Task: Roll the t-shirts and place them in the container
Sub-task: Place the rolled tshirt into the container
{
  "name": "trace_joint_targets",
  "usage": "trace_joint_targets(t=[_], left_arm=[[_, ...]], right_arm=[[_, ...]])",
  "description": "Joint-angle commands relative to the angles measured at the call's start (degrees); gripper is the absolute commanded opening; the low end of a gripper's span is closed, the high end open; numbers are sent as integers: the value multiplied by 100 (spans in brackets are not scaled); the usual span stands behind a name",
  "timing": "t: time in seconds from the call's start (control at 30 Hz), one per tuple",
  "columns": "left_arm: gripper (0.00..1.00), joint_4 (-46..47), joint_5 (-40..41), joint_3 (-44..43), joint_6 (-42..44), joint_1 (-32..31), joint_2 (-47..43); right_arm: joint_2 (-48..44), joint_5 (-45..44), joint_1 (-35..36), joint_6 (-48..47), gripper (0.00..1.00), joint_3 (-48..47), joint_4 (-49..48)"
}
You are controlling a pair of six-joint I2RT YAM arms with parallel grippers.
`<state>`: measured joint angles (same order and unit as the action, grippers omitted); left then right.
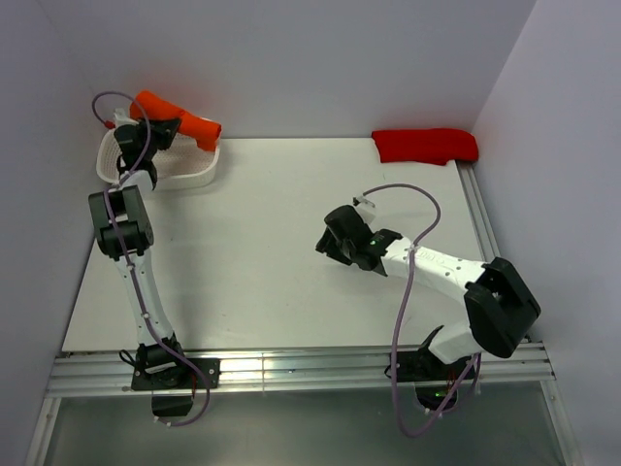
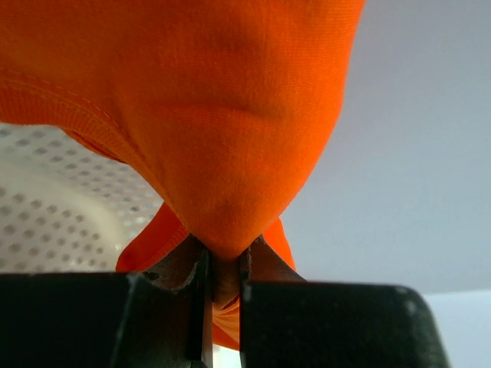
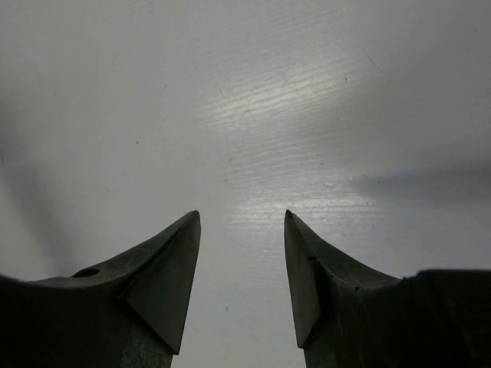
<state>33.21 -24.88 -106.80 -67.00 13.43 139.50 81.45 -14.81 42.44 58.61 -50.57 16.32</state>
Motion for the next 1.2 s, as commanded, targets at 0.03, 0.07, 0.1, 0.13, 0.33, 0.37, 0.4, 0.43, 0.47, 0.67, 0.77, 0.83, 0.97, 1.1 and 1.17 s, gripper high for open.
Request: trace_joint_targets(t=[0.03, 0.07, 0.1, 0.13, 0.33, 0.37, 0.4, 0.43, 0.47, 0.67, 0.77, 0.83, 0.97, 1.1, 1.17], left_arm=[[0, 986, 686, 353, -392, 28, -169], [0, 846, 756, 397, -462, 45, -169], [0, 784, 879, 484, -489, 63, -195], [0, 670, 967, 529, -507, 89, -221], [0, -208, 1504, 688, -401, 125, -389], [0, -349, 1556, 565, -384, 116, -380], [0, -620, 1583, 503, -366, 116, -336], [0, -710, 1601, 433, -357, 116, -301], [0, -824, 1618, 302, -340, 116, -275], [0, -1588, 1952, -103, -287, 134, -82], [3, -1914, 2031, -331, -252, 142, 33], [4, -2168, 2075, -542, -261, 151, 103], [3, -2267, 2085, -745, -278, 134, 279], [0, -2056, 1726, -992, -278, 142, 516], [0, -1933, 1610, -992, -348, 133, 595]], right_arm=[[169, 83, -34, 36, 55, -155, -93], [187, 92, -34, 37, 55, -147, -85], [196, 92, -34, 63, 55, -138, -76], [205, 83, -34, 63, 55, -146, -41], [231, 83, -34, 98, 54, -111, 47], [240, 83, -34, 98, 54, -103, 47], [248, 101, -34, 107, 54, -94, 56], [257, 118, -34, 98, 54, -85, 47], [257, 153, -25, 98, 54, -85, 56], [345, 233, -34, 116, 54, -85, 47], [407, 259, -34, 98, 54, -155, 82], [459, 277, -33, 89, 54, -225, 135], [539, 294, -34, 54, 54, -313, 196], [574, 312, -34, 37, 54, -331, 223], [591, 294, -33, 37, 54, -366, 267]])
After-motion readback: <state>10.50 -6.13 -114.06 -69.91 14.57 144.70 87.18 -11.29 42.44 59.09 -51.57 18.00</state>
